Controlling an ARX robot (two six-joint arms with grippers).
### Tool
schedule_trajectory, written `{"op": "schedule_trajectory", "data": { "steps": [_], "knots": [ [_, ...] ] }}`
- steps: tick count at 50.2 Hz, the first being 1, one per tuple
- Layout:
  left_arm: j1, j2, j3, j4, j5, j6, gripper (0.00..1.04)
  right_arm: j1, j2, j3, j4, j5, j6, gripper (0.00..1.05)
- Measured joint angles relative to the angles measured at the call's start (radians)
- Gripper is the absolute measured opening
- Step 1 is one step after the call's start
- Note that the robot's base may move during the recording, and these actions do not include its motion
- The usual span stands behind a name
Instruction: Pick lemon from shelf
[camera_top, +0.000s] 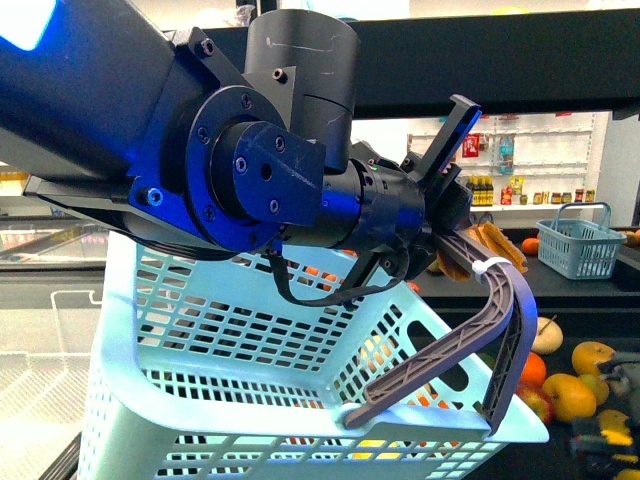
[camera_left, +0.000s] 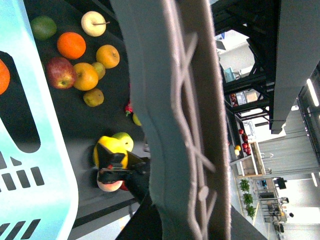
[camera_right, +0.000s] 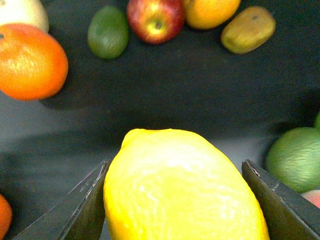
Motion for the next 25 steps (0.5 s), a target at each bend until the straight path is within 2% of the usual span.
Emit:
{"op": "schedule_trajectory", "data": {
  "steps": [11, 18, 25],
  "knots": [
    [0.0, 0.0, 0.0, 0.0, 0.001, 0.0, 0.07, 0.02, -0.204, -0.055, -0.051, -0.069, 0.097, 0.72],
    [0.0, 0.0, 0.0, 0.0, 0.0, 0.0, 0.07, 0.097, -0.299, -0.042, -0.087, -0.09, 0.184, 0.72],
    [0.0, 0.0, 0.0, 0.0, 0.0, 0.0, 0.07, 0.212, -0.315, 0.011, -0.146, -0.089, 0.282, 0.72]
  ]
}}
